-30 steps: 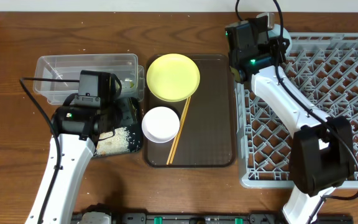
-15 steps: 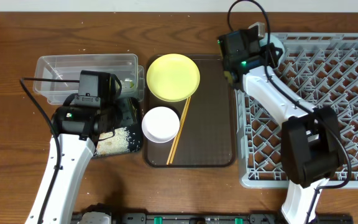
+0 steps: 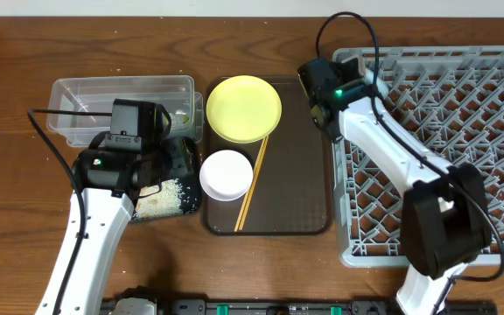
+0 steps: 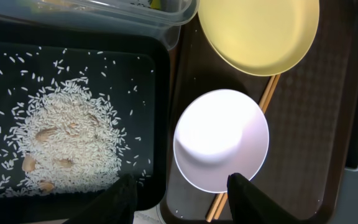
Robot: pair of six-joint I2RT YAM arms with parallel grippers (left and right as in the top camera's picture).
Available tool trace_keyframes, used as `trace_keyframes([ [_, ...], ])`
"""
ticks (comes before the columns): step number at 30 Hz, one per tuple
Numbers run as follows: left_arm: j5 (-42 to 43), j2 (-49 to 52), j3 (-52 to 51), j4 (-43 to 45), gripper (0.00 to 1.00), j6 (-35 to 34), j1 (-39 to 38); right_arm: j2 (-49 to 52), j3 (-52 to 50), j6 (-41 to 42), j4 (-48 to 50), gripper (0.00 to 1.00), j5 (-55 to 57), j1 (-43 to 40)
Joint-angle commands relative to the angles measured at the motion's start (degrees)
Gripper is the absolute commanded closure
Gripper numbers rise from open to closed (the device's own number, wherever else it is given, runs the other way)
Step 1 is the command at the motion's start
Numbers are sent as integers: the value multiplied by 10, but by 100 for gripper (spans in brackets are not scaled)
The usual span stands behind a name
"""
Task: Sort waste into correct bins and load items into the dishwasher rack
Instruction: 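Release the light-blue bowl in the rack's back row and lift the right gripper, then reach the right gripper to the white bowl on the brown tray and grasp its rim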
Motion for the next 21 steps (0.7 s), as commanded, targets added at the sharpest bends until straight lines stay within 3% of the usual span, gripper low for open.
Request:
trace_keyframes([
  [1, -7, 1, 4, -2, 50, 6, 1, -39, -3, 21, -17, 57, -103, 1],
  [4, -7, 1, 4, -2, 50, 6, 1, -64, -3, 21, -26, 38, -118, 1],
  [9, -8, 1, 4, -2, 50, 6, 1, -114, -3, 17, -21, 26, -140, 1],
  [12, -8, 1, 4, -2, 50, 6, 1, -143, -3, -25, -13, 25, -255, 2],
  [16, -63, 1, 4, -18, 50, 3, 1, -152, -3, -81, 4, 26, -508, 3],
  [21, -199, 6, 3, -68, 50, -104, 1, -127, -3, -85, 16, 29, -692, 21],
])
